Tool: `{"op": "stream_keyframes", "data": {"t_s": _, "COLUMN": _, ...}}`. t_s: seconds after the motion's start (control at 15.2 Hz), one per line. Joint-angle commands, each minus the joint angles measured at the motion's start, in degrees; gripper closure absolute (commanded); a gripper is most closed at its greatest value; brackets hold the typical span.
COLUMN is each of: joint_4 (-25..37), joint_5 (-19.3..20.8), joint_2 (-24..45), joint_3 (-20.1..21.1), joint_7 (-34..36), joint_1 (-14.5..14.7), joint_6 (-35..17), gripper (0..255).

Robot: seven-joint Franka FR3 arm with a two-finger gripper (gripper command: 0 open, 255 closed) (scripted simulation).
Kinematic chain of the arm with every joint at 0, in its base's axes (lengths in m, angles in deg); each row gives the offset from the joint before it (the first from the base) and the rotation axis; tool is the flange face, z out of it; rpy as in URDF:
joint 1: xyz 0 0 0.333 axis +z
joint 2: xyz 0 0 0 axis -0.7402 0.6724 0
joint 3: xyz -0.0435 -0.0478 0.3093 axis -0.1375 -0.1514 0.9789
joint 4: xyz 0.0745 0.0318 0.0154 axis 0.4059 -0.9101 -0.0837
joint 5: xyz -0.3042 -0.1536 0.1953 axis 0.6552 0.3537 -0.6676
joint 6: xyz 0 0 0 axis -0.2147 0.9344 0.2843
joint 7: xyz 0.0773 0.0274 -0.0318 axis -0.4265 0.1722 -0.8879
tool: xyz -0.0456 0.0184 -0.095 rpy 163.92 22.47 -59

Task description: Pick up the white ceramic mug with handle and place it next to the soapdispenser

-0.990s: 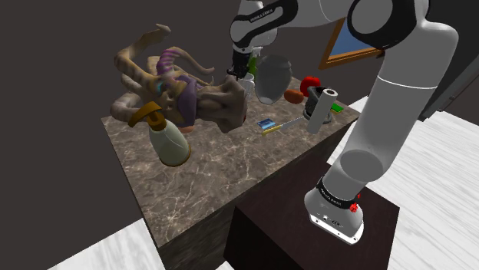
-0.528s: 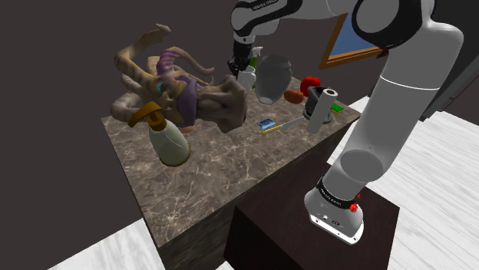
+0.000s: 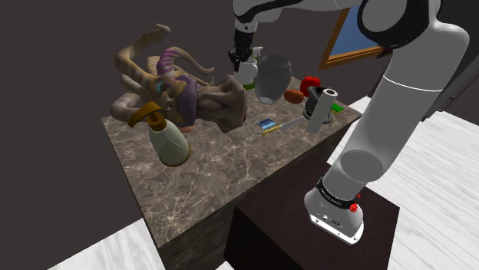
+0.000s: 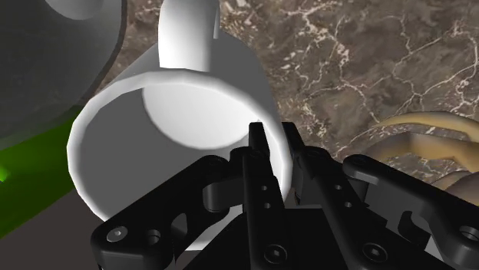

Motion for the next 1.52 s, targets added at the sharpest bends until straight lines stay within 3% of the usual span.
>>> {"op": "stream_keyframes", "data": {"t_s": 0.0, "joint_4": 1.3, "joint_5": 0.1, "joint_2": -0.3, "joint_3": 0.0, "joint_7": 0.0, "joint_1": 0.0, "joint_6": 1.6, "gripper": 255}}
{"op": "stream_keyframes", "data": {"t_s": 1.45, "joint_4": 19.1, "joint_5": 0.0, "joint_2": 0.3, "joint_3": -0.2, "joint_7": 0.0, "joint_1": -0.2, "joint_6": 18.8, "gripper": 255}}
